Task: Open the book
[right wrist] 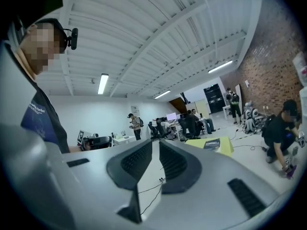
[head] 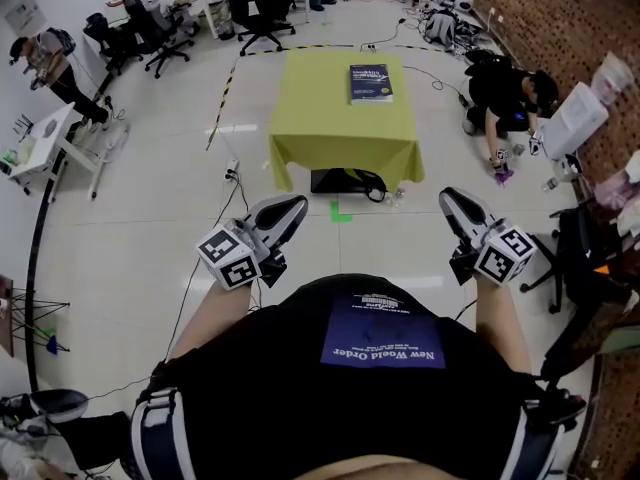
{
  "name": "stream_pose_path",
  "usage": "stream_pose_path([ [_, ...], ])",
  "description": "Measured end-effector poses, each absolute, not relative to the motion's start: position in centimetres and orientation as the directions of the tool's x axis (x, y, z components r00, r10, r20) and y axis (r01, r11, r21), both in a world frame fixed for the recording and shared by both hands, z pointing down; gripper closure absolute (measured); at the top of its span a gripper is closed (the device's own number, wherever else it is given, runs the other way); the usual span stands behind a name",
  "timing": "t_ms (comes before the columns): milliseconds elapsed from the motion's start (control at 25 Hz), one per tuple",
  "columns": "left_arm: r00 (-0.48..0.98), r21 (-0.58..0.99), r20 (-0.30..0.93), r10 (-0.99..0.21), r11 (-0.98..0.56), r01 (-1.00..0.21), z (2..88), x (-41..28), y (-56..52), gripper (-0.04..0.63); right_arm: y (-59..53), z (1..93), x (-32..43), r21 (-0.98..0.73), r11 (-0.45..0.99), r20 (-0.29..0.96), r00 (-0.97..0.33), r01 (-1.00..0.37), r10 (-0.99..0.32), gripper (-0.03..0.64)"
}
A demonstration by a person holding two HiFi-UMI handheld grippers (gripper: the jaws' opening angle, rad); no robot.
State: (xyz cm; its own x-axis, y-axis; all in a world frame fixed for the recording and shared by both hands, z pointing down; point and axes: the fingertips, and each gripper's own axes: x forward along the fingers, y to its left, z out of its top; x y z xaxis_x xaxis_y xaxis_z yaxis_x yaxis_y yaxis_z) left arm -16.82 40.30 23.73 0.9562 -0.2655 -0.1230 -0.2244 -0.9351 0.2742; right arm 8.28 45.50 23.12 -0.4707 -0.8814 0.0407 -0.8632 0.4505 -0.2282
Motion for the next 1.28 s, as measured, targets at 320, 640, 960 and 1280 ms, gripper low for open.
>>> stream_pose_path([
  [320, 0.971, 0.280, -0.099, -0.219, -0.942, -0.184, 24.4, -20.7, 29.2, 0.594, 35.1, 23.4, 5.2, -0.249, 0.384, 0.033, -0.404, -0.889, -0.914, 0.591],
  [640, 0.966, 0.323, -0.073, -0.248, -0.922, -0.212, 26.2, -17.0, 22.0, 0.594, 27.8, 25.4, 9.6, -0.266, 0.382, 0.063, -0.411, -0.885, -0.910, 0.591],
  [960, 0.925, 0.342, -0.076, -0.373, -0.881, -0.327, 24.3, -6.9, 14.5, 0.594, 18.1, 24.4, 20.3, -0.269, 0.495, 0.031, -0.521, -0.826, -0.853, 0.626],
  [1280, 0.905, 0.331, -0.036, -0.424, -0.860, -0.389, 24.3, -1.3, 9.0, 0.594, 8.6, 25.0, 24.9, -0.293, 0.571, 0.026, -0.603, -0.767, -0.797, 0.626],
])
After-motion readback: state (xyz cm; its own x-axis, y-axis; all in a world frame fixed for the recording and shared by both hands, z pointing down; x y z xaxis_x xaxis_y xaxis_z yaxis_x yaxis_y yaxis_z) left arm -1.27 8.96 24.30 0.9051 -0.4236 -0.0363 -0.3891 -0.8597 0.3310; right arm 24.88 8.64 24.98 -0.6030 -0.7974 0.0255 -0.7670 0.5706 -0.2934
